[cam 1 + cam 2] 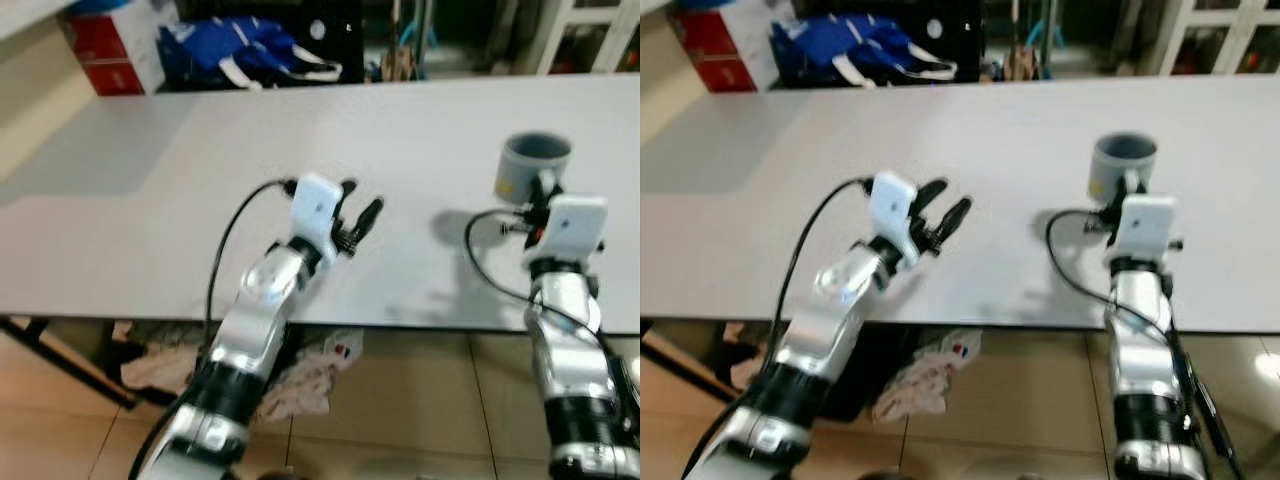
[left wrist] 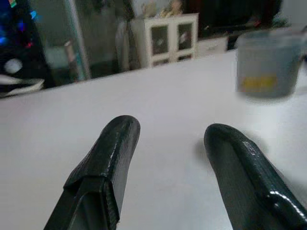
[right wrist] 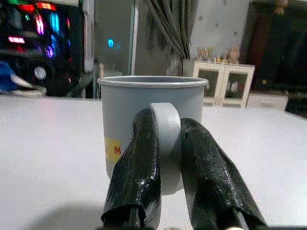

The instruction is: Setting the table

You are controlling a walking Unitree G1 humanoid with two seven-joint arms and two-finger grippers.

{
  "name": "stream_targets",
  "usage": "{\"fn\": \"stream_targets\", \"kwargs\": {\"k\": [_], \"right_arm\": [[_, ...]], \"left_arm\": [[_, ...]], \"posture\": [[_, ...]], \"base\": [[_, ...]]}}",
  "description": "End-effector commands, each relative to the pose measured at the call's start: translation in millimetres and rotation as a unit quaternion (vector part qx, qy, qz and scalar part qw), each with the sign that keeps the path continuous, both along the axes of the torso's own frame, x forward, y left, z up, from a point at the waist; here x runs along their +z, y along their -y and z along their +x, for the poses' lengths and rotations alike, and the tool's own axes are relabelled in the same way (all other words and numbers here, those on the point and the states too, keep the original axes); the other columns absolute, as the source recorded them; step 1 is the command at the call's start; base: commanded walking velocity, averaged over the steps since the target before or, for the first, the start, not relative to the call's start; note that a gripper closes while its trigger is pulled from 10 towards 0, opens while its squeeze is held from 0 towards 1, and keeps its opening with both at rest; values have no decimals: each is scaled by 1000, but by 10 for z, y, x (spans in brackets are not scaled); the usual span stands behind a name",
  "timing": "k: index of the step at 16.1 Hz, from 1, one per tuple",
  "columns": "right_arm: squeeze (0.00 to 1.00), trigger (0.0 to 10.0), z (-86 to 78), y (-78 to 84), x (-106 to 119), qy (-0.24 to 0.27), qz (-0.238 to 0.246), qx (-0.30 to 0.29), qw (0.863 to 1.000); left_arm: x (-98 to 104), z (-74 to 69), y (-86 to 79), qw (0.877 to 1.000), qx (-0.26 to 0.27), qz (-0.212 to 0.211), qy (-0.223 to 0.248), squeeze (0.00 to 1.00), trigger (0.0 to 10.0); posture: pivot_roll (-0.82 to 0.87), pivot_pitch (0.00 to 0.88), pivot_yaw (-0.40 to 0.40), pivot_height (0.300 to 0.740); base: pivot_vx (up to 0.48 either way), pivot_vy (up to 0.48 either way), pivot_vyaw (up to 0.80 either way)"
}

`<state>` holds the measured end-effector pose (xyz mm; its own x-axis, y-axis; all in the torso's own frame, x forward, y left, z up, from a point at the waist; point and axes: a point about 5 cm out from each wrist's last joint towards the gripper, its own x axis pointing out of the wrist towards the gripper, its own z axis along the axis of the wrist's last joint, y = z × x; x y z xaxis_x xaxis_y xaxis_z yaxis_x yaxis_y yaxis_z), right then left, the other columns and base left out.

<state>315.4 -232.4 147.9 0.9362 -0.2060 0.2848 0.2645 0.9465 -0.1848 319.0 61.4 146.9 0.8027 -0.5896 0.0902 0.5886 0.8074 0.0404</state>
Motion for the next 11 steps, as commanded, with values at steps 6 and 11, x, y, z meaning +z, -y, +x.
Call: {"fn": "stream_targets", "kwargs": {"k": [6,11], "right_arm": [[0,10000,266,143,-110,-27,36,0,999],[0,10000,351,101,-242,-70,57,17,996]], "left_arm": [[-471,-495,-577,996,-34,69,-37,0,10000],[-378,-428,-537,996,-11,10,-90,0,10000]], "posture": [[137,0,82,735],[155,0,79,735]], "base": [[0,0,0],[0,0,0]]}}
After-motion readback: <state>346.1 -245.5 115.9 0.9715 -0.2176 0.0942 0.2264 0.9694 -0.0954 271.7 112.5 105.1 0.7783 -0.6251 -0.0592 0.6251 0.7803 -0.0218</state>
